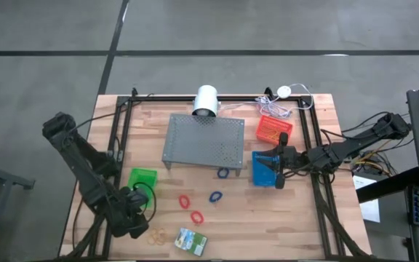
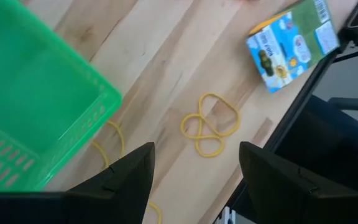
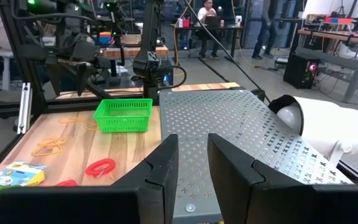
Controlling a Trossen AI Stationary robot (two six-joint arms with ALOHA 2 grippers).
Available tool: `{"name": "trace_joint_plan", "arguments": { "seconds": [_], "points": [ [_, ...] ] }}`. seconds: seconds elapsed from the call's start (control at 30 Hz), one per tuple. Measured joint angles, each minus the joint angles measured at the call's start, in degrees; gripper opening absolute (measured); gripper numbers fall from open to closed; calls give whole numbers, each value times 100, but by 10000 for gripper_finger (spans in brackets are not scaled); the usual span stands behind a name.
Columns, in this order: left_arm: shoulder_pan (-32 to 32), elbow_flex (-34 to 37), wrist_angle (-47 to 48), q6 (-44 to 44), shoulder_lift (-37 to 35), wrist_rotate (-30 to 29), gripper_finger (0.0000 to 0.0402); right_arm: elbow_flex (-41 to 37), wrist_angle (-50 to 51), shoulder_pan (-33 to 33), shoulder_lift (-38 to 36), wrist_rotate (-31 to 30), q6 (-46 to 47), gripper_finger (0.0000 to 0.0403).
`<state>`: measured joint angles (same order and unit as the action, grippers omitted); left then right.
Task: Pick & Place Office Desk Supplies
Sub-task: Put the yellow rubber band into the orange bin
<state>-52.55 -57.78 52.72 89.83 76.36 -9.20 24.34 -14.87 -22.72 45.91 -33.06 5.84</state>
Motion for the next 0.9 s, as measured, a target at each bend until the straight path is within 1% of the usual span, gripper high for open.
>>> {"name": "trace_joint_plan", "arguments": {
  "seconds": [0.23,0.4,0.57,0.67,0.8,0.9],
  "points": [
    [-83,318,-85,466,43,73,238,0,0,0,0,-2,-1,91],
    [-83,647,-594,520,245,556,238,-2,0,0,0,-3,-9,86],
    [-114,680,-757,613,561,871,238,-2,0,0,0,-4,-26,79],
    [-162,680,-774,891,748,948,238,-2,0,0,0,-4,-2,77],
    [-227,675,-888,1345,1034,1414,236,-2,0,0,0,-4,-24,81],
    [-303,675,-924,1555,1267,1652,231,-2,0,0,0,-4,-1,85]
  ]
}}
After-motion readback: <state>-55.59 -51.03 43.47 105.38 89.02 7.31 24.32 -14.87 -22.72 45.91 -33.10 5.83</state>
